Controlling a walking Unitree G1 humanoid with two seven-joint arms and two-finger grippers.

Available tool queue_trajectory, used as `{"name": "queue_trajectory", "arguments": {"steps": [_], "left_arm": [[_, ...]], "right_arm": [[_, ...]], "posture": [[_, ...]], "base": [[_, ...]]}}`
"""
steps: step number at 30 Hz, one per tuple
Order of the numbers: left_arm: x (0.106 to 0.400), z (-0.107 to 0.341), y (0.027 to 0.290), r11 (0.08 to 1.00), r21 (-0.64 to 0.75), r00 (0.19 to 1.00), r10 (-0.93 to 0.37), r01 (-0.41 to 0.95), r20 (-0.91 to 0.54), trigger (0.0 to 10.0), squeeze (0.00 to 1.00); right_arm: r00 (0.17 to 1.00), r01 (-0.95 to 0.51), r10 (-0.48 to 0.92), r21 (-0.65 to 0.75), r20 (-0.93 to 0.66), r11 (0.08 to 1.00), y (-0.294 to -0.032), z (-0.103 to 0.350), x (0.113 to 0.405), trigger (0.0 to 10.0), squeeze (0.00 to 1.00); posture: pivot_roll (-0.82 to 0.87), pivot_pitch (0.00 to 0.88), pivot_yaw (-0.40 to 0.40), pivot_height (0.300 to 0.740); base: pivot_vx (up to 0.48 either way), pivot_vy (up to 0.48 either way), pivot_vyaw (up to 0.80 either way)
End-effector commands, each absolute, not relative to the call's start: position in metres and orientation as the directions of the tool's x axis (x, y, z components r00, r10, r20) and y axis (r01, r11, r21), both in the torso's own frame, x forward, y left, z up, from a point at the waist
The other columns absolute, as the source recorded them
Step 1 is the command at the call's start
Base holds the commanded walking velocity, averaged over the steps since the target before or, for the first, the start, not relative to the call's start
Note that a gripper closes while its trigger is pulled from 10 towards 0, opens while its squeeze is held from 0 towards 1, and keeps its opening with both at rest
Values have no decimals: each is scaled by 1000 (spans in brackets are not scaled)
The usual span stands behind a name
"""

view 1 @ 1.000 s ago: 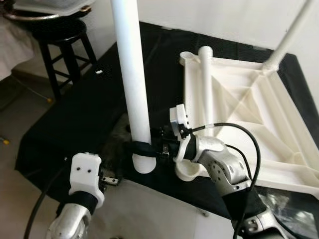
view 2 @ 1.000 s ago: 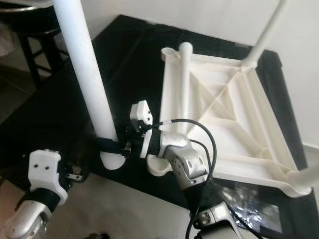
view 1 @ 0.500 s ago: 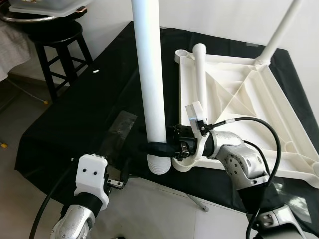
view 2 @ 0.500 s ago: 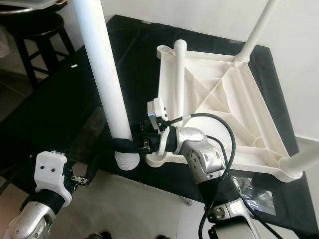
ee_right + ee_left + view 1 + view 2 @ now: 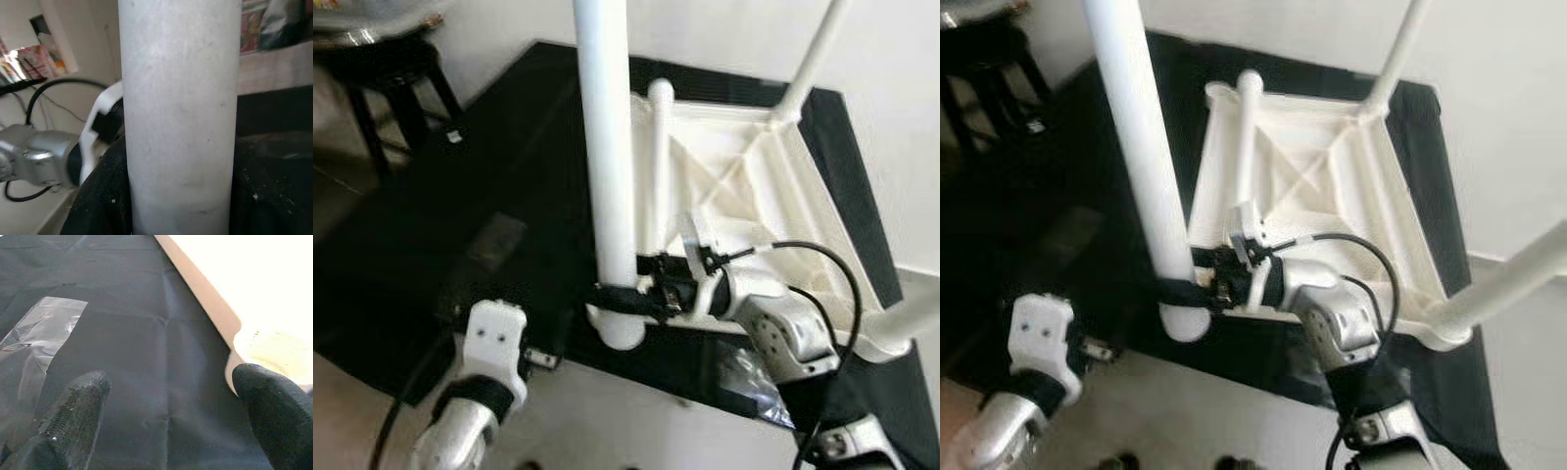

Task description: Building children table

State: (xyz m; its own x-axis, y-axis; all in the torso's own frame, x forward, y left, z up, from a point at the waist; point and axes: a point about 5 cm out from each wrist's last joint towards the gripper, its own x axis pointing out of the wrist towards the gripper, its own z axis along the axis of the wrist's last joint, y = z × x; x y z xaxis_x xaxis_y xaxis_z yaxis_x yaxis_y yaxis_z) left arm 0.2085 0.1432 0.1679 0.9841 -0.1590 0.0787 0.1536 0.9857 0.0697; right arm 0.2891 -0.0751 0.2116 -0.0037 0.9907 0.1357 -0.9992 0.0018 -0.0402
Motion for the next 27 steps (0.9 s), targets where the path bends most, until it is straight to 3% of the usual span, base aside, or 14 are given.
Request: {"name": "queue_trajectory", "arguments": {"steps": [1, 8, 19, 27], "left_arm": [[206, 163, 144, 987, 64, 987, -152, 148, 56, 10000, 0], [205, 163, 143, 987, 64, 986, -154, 150, 58, 10000, 0], [203, 167, 143, 987, 63, 986, -149, 145, 68, 10000, 0], [202, 168, 146, 988, 63, 987, -146, 141, 70, 10000, 0]], "right_arm": [[-33, -997, 990, -72, 135, -23, -69, 213, 284, 10000, 0], [43, -991, 988, -123, 147, 61, -64, 215, 293, 10000, 0], [0, -992, 980, -125, 198, 25, -81, 242, 306, 10000, 0], [33, -994, 983, -97, 181, 51, -89, 231, 313, 10000, 0]], "posture": [[5, 235, -82, 740], [6, 233, -87, 740], [16, 260, -87, 740], [25, 284, -77, 740]], "base": [[0, 0, 0], [0, 0, 0], [0, 0, 0], [0, 0, 0]]}}
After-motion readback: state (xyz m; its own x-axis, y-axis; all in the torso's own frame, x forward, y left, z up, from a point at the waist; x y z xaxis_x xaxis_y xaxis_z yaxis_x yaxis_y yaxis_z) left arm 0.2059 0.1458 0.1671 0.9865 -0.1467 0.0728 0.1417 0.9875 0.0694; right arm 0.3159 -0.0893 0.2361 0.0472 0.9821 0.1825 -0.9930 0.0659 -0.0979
